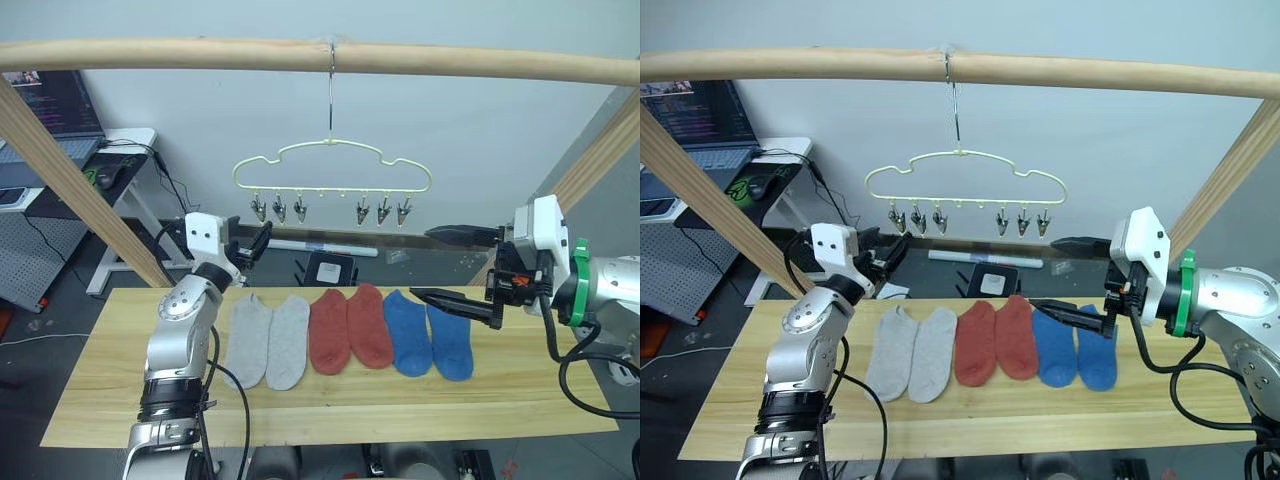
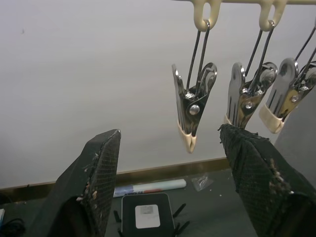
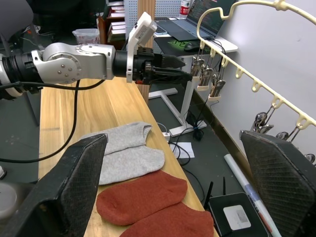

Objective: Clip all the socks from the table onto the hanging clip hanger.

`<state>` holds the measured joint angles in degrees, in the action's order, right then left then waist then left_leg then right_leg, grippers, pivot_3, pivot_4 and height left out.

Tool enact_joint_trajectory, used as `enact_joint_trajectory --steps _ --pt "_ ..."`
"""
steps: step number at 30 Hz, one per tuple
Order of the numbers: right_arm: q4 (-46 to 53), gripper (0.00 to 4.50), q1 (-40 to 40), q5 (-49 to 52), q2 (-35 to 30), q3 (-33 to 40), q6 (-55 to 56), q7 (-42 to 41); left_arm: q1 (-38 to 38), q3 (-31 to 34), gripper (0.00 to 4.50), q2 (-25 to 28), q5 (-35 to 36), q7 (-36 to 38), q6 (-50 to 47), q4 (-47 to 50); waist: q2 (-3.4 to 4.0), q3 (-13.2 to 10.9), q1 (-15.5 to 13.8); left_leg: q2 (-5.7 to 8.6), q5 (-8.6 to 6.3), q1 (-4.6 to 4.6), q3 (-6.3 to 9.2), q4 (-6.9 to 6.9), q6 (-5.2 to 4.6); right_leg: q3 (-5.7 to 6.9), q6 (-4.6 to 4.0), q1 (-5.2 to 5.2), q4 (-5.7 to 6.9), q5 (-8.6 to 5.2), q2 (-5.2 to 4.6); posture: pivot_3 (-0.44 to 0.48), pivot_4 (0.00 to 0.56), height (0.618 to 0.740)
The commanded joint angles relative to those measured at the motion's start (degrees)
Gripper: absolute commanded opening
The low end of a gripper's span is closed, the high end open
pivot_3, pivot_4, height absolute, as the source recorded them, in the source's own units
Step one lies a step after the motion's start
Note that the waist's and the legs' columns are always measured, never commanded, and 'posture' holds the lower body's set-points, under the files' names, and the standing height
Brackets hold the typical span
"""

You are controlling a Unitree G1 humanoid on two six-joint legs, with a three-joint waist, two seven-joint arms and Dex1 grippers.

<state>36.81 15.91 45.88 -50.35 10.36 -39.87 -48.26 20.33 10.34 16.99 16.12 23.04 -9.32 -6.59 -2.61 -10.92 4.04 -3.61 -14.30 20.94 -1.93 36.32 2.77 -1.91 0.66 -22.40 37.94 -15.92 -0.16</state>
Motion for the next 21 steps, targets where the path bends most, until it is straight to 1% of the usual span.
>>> enact_joint_trajectory --steps 1,2,12,15,18,21 --pt "1.44 4.5 0.8 0.83 0.09 0.82 0.58 0.43 1.43 -0.06 2.53 -0.38 -0.15 -0.01 2.27 -0.2 -0.02 -0.06 0.15 0.0 0.0 0.0 0.0 0.0 0.0 0.0 0.0 0.0 0.0 0.0 0.0 -0.181 0.208 0.74" --pt "1.47 4.5 0.86 0.87 0.12 0.74 0.58 0.51 1.71 -0.2 2.26 -0.4 -0.25 0.11 2.45 -0.54 -0.03 -0.14 0.25 0.0 0.0 0.0 0.0 0.0 0.0 0.0 0.0 0.0 -0.01 0.0 0.0 -0.181 0.208 0.74" --pt "1.77 4.5 0.85 1.11 0.21 0.4 0.66 1.15 3.41 -0.26 2.26 -1.69 -0.19 -0.49 4.3 -2.47 -0.07 -0.28 0.77 -0.01 -0.02 0.11 0.01 -0.03 0.02 -0.05 0.04 -0.16 -0.03 0.0 0.0 -0.179 0.204 0.74" --pt "1.66 4.5 1.07 0.98 0.29 0.13 0.77 1.11 3.87 -0.49 2.26 -2.89 -0.21 -0.81 5.11 -2.46 -0.07 -0.27 0.76 0.0 -0.02 0.36 0.0 -0.02 0.02 -0.06 0.09 -0.38 -0.03 0.03 0.0 -0.18 0.203 0.74" --pt "1.54 4.5 1.25 0.9 0.25 0.02 0.83 0.98 4.23 -0.06 2.26 -3.78 -0.26 -1.71 6.31 -2.65 -0.07 -0.27 0.74 0.0 -0.01 0.96 0.01 0.15 0.03 -0.06 0.14 -0.95 0.05 0.13 0.01 -0.18 0.203 0.74" --pt "1.48 4.5 1.24 0.81 0.2 -0.01 0.84 0.87 4.63 0.72 2.26 -4.49 -0.13 -3.05 7.78 -2.91 -0.07 -0.27 0.75 0.0 -0.02 1.01 0.02 0.21 0.02 -0.07 -0.01 -0.96 0.0 0.22 0.01 -0.181 0.202 0.74"
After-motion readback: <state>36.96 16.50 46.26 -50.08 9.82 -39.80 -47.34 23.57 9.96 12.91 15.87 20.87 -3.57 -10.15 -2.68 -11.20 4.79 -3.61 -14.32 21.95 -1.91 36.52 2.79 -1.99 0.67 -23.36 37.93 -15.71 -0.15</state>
